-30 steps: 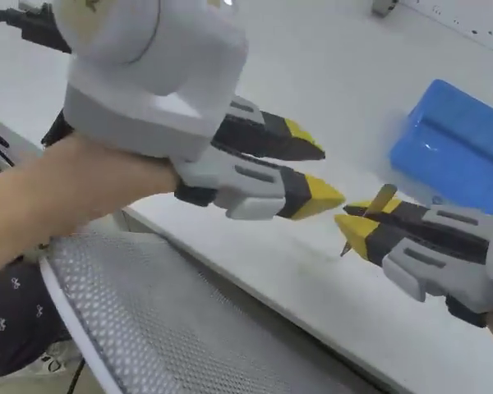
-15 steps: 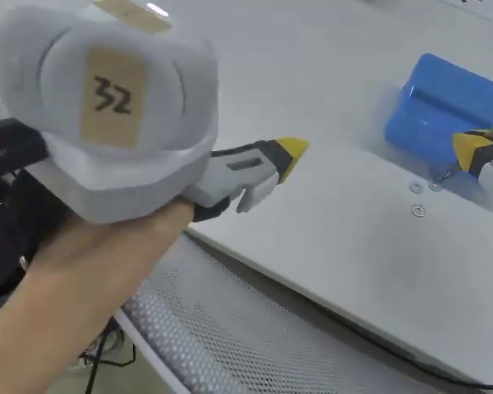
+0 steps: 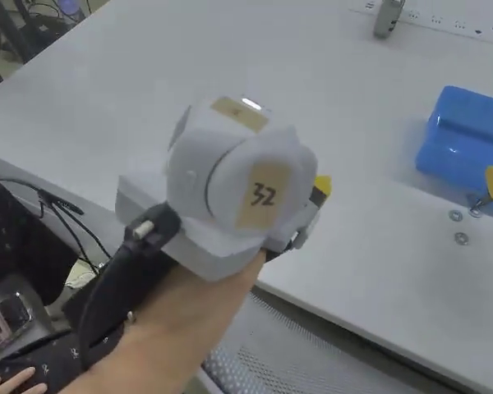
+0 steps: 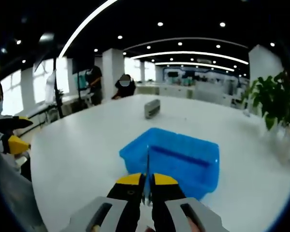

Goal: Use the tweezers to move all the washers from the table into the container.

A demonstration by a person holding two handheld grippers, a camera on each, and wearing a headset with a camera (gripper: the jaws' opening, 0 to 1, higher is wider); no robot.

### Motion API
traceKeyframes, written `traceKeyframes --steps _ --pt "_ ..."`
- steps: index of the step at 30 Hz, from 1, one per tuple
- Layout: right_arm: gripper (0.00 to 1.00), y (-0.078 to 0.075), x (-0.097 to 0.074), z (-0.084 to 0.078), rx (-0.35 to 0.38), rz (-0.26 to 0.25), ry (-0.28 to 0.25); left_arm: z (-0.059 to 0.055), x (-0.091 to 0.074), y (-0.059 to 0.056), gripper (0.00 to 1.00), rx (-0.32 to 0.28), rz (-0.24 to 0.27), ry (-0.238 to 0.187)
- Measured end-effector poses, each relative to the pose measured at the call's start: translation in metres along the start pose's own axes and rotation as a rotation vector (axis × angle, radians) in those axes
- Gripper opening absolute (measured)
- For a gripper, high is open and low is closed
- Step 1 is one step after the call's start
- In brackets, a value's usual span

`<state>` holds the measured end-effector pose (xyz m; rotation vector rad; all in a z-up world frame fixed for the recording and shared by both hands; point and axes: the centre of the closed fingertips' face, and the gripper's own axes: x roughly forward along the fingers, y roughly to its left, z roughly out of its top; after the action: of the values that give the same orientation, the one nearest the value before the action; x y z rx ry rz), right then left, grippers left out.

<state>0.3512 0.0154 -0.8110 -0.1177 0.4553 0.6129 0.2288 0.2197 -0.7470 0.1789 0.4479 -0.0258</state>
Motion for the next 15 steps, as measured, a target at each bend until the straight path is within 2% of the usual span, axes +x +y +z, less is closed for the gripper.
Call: traceKeyframes --steps 1,4,9,10,12,15 --pt "0.03 0.003 -0.004 0.002 0.006 0.004 -0.022 0.0 0.0 0.0 0.66 -0.001 -0.001 0.002" --pt "0.03 0.004 -0.008 -0.002 -0.021 0.004 0.012 -0.002 0.0 0.0 0.64 0.001 -0.005 0.014" --pt "0.03 0.003 -0.007 -0.002 -0.006 0.019 0.043 -0.005 0.001 0.0 0.65 0.013 -0.004 0.027" --pt "0.03 0.003 -0.007 -0.001 -0.001 0.02 0.048 -0.005 0.001 0.0 0.65 0.013 -0.003 0.029" --pt "0.03 0.008 -0.01 0.006 0.063 0.05 0.026 -0.006 0.001 0.0 0.66 0.016 -0.003 0.034" --pt "0.03 0.008 -0.011 0.007 0.011 0.042 0.035 -0.007 0.002 0.0 0.66 0.025 -0.002 0.037"
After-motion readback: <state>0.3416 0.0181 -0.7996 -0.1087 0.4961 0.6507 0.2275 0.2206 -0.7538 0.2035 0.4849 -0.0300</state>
